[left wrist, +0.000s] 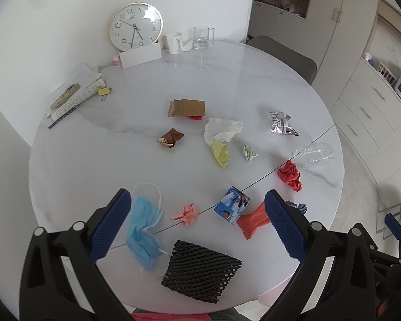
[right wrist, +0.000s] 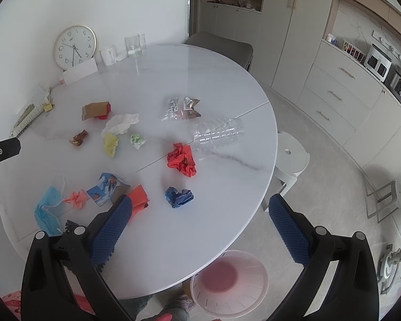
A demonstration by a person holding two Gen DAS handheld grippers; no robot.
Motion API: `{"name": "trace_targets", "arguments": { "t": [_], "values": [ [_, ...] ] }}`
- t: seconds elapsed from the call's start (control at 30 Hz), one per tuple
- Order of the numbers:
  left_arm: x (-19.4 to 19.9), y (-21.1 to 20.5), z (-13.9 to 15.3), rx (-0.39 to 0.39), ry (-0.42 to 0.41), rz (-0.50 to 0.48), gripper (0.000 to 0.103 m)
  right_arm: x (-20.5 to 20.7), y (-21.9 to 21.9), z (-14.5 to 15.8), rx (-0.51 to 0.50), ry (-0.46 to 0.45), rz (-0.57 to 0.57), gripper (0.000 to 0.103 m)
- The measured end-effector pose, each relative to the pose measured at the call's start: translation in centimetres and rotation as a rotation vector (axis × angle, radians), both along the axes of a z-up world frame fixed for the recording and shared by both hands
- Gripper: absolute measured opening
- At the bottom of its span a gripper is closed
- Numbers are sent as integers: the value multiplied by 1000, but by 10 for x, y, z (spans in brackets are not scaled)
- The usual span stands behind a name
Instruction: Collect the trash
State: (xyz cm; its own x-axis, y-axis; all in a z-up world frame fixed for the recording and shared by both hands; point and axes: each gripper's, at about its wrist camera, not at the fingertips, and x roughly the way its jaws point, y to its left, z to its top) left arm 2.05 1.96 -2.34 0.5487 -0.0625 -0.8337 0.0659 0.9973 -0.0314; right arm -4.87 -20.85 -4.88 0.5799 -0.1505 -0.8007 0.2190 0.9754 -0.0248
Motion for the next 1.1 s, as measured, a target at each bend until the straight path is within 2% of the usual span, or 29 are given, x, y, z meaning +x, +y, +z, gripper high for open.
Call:
{"name": "trace_targets", "arguments": {
  "t": [0.27,0.43,0.63,0.83,0.93,1.03,1.1],
  "values": [
    [24,20,-28,-59,16,-101,95,11,9,-11,32,-16,-27,101],
    [42,27,-62,17,31,-188,95,29,28,-38,39,33,-14,101],
    [56,41,-105,98,52,-372,95,40,54,-75,84,73,21,101],
    [63,38,-140,105,94,-555,95,32,57,-107,164,142,-33,101],
    [64,26,-159,135,107,-642,85,25,51,-116,179,168,-76,101],
    [68,15,-181,133,159,-713,73,20,44,-119,188,181,-108,101],
    [68,10,-191,137,180,-741,61,18,42,-119,192,182,-135,101]
  ]
}}
